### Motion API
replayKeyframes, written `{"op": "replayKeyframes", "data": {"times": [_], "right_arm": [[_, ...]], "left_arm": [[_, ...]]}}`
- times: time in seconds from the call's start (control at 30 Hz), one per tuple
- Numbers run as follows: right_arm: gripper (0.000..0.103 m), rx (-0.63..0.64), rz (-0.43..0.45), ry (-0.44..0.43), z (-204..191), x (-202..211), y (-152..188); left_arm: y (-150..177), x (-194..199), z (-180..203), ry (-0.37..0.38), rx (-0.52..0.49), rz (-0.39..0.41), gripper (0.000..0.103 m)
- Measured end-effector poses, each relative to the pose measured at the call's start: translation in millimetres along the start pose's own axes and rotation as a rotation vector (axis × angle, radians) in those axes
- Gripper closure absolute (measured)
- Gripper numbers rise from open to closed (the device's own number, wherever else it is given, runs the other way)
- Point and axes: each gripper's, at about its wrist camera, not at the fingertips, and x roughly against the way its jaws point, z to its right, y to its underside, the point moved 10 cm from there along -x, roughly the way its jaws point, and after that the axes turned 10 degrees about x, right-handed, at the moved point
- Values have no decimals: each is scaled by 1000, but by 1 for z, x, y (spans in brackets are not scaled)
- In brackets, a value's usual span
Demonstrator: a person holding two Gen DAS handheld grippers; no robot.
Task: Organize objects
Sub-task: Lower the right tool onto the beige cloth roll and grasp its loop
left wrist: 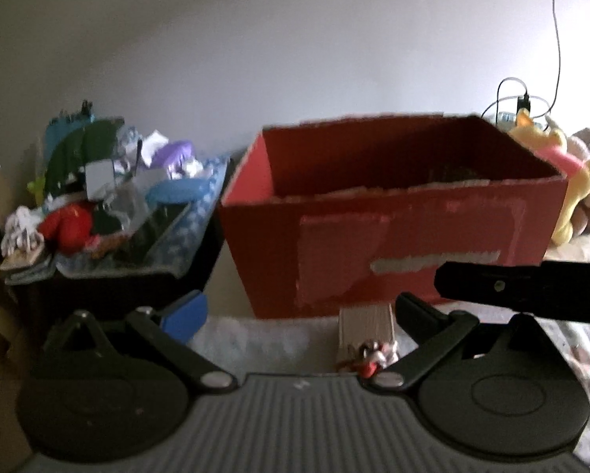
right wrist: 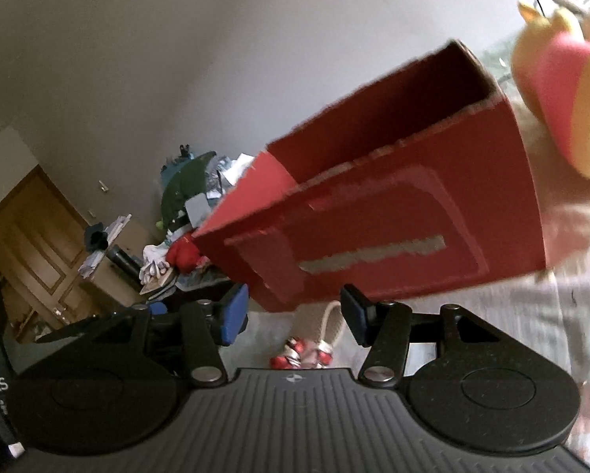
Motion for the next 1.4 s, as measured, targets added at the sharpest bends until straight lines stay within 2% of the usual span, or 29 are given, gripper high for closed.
{"op": "replayKeyframes", "data": {"times": [0.17, 0.43, 0.67, 0.77, 0.97, 1.07, 1.17, 1.33, 1.4], "right_arm": [[47, -10, 4, -6, 11, -7, 11], [47, -47, 27, -44, 24, -17, 20], [47, -80, 33, -103, 29, -22, 26], [47, -71, 37, -156, 22, -21, 25], [53, -86, -64, -181, 21, -32, 35], [61, -102, -84, -204, 22, -31, 36], [65, -93, -98, -207, 21, -31, 37], [67, -37, -109, -196, 18, -31, 40], [66, -34, -115, -189, 20, -31, 41]], "left_arm": [[13, -13, -3, 4, 26, -36, 2], [25, -17, -10, 43, 87, -50, 1], [41, -15, -16, 145, 127, -54, 1], [51, -18, -12, 190, 130, -69, 1], [62, -27, 0, 243, 133, -91, 1], [63, -31, 7, 265, 135, -93, 2], [65, -37, 11, 257, 127, -98, 4], [72, -48, 17, 266, 118, -145, 22], [72, -49, 19, 255, 103, -136, 22]]}}
